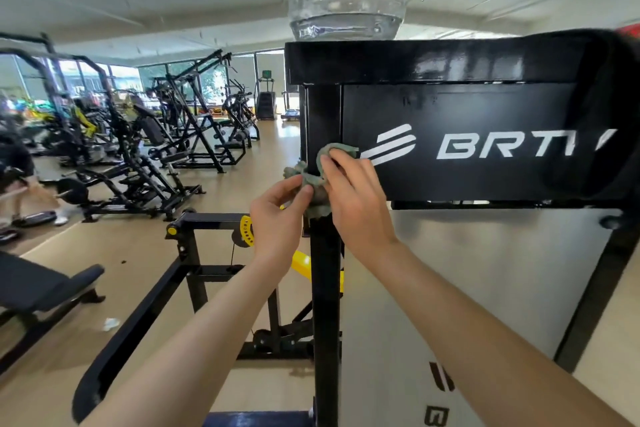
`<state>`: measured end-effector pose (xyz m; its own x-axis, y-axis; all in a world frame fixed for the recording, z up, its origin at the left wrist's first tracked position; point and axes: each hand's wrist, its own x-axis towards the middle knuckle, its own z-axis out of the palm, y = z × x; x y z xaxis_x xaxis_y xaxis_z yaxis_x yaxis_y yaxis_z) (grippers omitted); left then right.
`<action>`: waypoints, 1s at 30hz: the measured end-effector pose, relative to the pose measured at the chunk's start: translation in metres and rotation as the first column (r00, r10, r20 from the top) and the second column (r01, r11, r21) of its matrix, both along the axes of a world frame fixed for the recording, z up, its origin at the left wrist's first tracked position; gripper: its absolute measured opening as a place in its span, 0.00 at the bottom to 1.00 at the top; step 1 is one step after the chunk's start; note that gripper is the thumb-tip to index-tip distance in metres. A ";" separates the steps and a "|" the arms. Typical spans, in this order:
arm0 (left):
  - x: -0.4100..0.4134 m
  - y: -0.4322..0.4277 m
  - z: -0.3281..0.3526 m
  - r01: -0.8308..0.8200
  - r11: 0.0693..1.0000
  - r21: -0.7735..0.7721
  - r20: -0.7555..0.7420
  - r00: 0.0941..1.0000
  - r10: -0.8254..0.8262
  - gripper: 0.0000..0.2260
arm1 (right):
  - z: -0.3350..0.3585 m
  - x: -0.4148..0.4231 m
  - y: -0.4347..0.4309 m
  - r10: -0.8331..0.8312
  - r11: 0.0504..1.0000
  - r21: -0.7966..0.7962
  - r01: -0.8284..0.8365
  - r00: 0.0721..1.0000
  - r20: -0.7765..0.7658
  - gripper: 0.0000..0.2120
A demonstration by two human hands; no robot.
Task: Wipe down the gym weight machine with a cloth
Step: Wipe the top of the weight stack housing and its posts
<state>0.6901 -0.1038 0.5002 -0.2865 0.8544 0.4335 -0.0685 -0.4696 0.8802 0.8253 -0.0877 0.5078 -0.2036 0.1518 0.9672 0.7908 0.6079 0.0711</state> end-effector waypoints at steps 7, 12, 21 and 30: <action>0.004 0.006 0.049 -0.094 0.993 0.074 -0.001 0.996 0.095 0.12 | 0.048 0.006 0.007 0.036 0.998 0.059 -0.036 0.999 0.016 0.14; 0.008 0.008 0.086 -0.145 0.978 0.153 0.009 0.989 0.145 0.09 | 0.078 0.006 0.015 0.041 0.990 0.137 -0.039 0.999 -0.018 0.14; 0.013 -0.002 0.104 -0.322 0.886 0.334 -0.020 0.937 0.348 0.06 | 0.103 0.002 0.019 0.055 0.985 0.168 -0.042 0.996 -0.070 0.15; 0.017 -0.010 0.119 -0.136 0.903 0.407 -0.147 0.966 0.212 0.05 | 0.103 0.003 -0.002 0.266 0.963 -0.016 -0.270 0.956 -0.126 0.25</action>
